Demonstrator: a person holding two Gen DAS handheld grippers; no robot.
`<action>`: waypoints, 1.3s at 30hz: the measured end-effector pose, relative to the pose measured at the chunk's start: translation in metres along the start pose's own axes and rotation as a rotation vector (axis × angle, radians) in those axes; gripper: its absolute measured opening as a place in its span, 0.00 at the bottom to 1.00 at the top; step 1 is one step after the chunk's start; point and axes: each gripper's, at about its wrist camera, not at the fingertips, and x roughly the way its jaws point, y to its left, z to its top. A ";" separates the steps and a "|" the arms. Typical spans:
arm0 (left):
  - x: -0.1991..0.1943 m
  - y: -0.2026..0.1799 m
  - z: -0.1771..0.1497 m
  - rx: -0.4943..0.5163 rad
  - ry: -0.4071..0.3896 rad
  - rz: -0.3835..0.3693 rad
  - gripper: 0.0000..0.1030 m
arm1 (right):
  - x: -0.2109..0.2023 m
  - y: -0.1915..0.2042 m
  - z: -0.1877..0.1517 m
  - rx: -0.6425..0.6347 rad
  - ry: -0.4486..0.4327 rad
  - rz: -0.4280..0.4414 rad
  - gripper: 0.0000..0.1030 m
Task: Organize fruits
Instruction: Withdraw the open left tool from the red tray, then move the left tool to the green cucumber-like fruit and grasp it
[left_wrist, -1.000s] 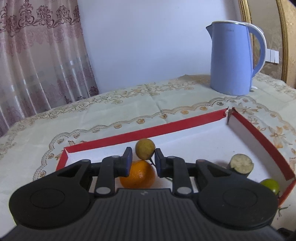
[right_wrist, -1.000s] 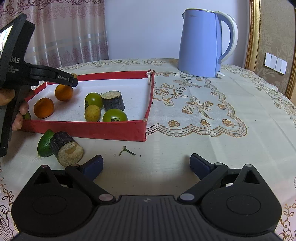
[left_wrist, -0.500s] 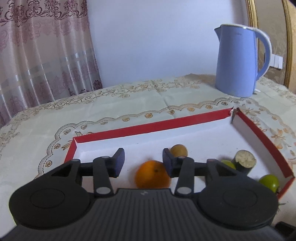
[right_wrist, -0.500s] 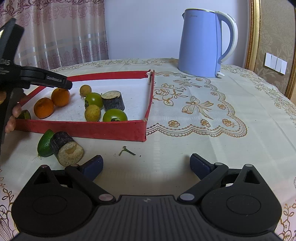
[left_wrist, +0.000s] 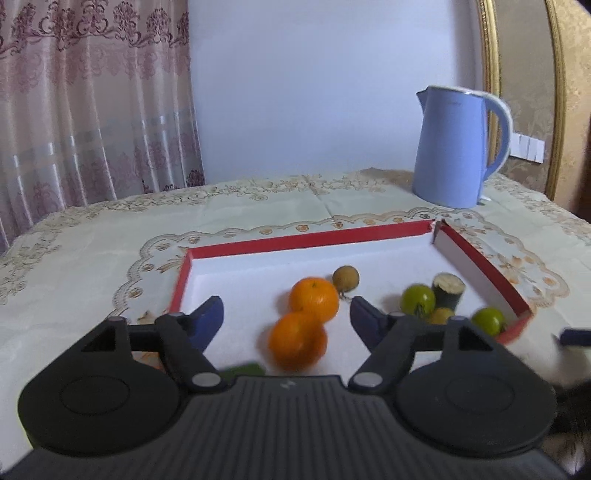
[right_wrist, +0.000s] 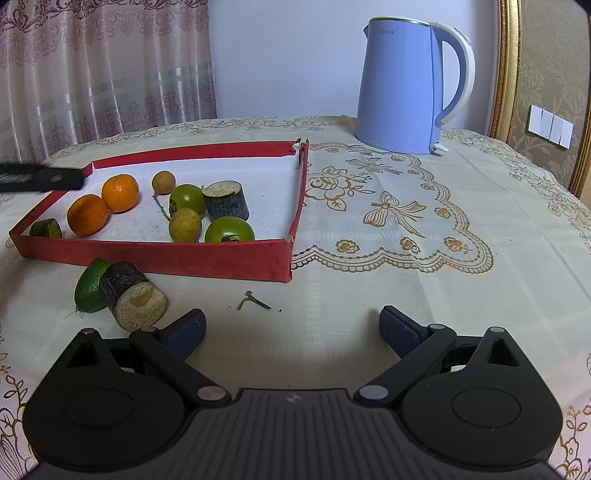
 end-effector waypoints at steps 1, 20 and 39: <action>-0.007 0.002 -0.004 -0.003 0.009 -0.011 0.73 | 0.000 0.000 0.000 0.000 0.000 0.000 0.98; -0.028 -0.039 -0.044 0.100 0.071 -0.179 0.74 | 0.000 0.000 0.000 0.000 0.000 0.000 0.98; -0.004 -0.060 -0.052 0.185 0.139 -0.179 0.74 | 0.000 0.000 0.000 0.000 0.000 0.001 0.98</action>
